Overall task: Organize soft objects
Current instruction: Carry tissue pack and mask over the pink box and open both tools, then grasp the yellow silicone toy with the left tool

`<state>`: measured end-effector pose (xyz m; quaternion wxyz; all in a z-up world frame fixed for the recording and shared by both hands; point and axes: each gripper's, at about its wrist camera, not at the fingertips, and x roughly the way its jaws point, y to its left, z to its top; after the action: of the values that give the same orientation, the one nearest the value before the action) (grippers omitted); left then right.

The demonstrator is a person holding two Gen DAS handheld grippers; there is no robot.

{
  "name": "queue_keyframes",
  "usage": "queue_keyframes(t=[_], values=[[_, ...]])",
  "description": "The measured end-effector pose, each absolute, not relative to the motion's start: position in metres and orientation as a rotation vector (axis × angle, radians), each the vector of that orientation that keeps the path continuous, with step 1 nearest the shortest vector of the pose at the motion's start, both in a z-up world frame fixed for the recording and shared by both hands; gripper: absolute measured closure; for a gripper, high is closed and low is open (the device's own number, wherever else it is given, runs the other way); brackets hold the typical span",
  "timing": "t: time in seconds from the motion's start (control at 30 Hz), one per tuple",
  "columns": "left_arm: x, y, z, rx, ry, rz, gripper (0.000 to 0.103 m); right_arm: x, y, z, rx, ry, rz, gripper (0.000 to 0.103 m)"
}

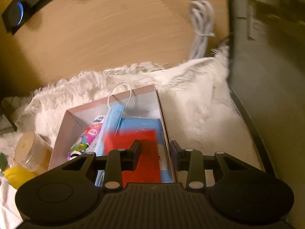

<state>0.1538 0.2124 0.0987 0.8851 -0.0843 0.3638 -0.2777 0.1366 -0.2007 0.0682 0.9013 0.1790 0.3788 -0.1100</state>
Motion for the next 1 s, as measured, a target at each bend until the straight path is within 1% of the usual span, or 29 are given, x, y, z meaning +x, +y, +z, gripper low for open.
queue_keyframes(t=[0.17, 0.3, 0.37, 0.43, 0.53, 0.63, 0.83, 0.9, 1.0], values=[[0.148, 0.244, 0.089, -0.146, 0.785, -0.476, 0.057, 0.143, -0.179, 0.07, 0.22, 0.77, -0.268, 0.068], [0.149, 0.258, 0.084, -0.165, 0.79, -0.441, 0.057, 0.131, -0.165, 0.077, 0.183, 0.727, -0.278, 0.067], [0.152, 0.253, 0.086, -0.15, 0.775, -0.463, 0.057, 0.122, -0.152, 0.087, 0.161, 0.686, -0.228, 0.064], [0.157, 0.238, 0.092, -0.1, 0.752, -0.518, 0.057, 0.114, -0.134, 0.096, 0.096, 0.639, -0.183, 0.055], [0.169, 0.204, 0.101, 0.072, 0.709, -0.608, 0.055, 0.101, -0.099, 0.104, -0.013, 0.607, -0.093, 0.054], [0.181, 0.18, 0.108, 0.193, 0.678, -0.611, 0.056, 0.087, -0.069, 0.103, -0.043, 0.631, 0.013, 0.054], [0.202, 0.144, 0.097, 0.29, 0.737, -0.591, 0.056, 0.07, -0.027, 0.08, -0.064, 0.708, 0.121, 0.054], [0.201, 0.138, 0.093, 0.297, 0.736, -0.565, 0.055, 0.065, -0.017, 0.073, -0.067, 0.733, 0.135, 0.054], [0.195, 0.147, 0.095, 0.233, 0.716, -0.544, 0.055, 0.062, -0.009, 0.064, -0.08, 0.757, 0.164, 0.054]])
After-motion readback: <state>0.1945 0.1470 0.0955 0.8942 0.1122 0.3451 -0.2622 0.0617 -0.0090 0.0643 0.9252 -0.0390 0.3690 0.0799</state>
